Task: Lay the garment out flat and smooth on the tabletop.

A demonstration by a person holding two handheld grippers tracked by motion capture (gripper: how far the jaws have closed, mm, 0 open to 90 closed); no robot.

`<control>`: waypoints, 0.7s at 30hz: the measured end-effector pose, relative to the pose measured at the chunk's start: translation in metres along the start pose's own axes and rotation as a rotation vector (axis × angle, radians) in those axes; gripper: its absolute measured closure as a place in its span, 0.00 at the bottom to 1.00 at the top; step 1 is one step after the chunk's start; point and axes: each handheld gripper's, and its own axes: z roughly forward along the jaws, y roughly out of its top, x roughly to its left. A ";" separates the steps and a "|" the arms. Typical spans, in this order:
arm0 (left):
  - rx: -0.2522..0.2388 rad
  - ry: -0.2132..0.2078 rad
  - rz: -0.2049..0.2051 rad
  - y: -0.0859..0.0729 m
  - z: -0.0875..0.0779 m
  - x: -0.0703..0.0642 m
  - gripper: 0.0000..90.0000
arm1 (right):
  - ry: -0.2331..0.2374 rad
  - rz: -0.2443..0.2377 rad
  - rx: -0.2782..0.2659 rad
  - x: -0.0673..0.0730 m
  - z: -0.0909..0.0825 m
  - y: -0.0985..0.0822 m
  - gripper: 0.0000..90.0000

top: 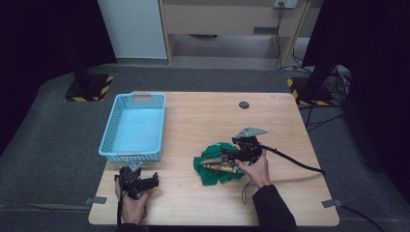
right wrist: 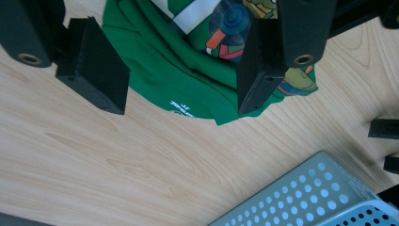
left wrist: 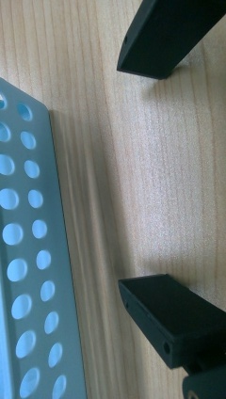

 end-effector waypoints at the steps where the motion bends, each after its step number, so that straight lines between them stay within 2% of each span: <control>1: 0.000 0.000 0.000 0.000 0.000 0.000 0.00 | 0.003 -0.002 0.004 0.000 0.003 0.000 0.40; 5: 0.000 0.000 0.000 0.000 0.000 0.000 0.00 | 0.008 0.006 0.017 0.000 0.012 -0.001 0.41; 14: 0.000 0.000 0.000 0.000 0.000 0.000 0.00 | -0.001 -0.018 0.061 0.003 0.030 -0.006 0.48; 17: 0.000 0.000 0.000 0.000 0.000 0.000 0.00 | 0.004 -0.022 0.071 0.003 0.033 -0.009 0.56; 21: 0.000 0.000 0.000 0.000 0.000 0.000 0.00 | 0.023 -0.016 0.080 0.001 0.036 -0.013 0.72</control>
